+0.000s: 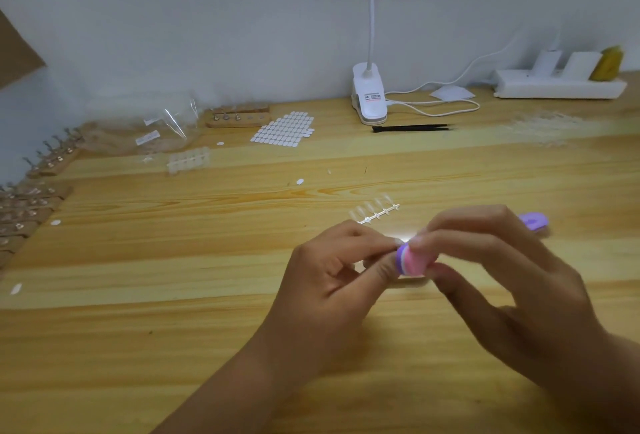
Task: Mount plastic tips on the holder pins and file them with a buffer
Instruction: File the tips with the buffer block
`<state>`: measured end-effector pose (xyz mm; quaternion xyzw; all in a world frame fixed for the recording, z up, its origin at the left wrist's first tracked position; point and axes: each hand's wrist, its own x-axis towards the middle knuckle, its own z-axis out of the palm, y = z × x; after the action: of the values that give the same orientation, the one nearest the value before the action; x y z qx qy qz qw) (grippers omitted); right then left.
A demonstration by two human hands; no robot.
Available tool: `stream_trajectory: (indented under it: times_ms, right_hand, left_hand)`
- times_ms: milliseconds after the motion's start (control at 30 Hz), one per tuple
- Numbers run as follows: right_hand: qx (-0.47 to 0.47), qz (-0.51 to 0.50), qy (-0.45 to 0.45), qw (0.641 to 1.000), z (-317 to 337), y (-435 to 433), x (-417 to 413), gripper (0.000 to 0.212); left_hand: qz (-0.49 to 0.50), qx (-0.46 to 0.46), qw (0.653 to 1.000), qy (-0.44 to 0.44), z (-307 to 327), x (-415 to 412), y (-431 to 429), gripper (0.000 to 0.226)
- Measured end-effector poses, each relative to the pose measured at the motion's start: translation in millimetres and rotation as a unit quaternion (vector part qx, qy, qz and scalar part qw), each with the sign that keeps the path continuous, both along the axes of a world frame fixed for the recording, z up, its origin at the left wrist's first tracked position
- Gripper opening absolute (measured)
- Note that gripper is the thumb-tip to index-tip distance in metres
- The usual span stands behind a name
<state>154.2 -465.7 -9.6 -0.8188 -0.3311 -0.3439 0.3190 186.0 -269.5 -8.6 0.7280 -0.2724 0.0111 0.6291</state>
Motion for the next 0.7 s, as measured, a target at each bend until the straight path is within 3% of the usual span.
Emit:
stream_trajectory:
  times_ms: [333,467,700]
  right_hand:
    - [-0.055,-0.004,-0.052,0.997,-7.1,-2.3,4.4,0.03]
    - [-0.047,-0.02,-0.042,0.998,-5.8,-5.9,9.0,0.021]
    - [-0.046,-0.011,-0.034,0.998,-5.9,-6.2,8.2,0.026]
  left_hand:
    - [-0.025,0.006,0.999,0.045,-1.0,-2.0,-0.6,0.021]
    - [-0.011,-0.004,0.999,0.046,-2.1,-1.3,0.0,0.022]
    - [-0.006,-0.006,0.999,0.048,0.0,-2.3,-0.3,0.024]
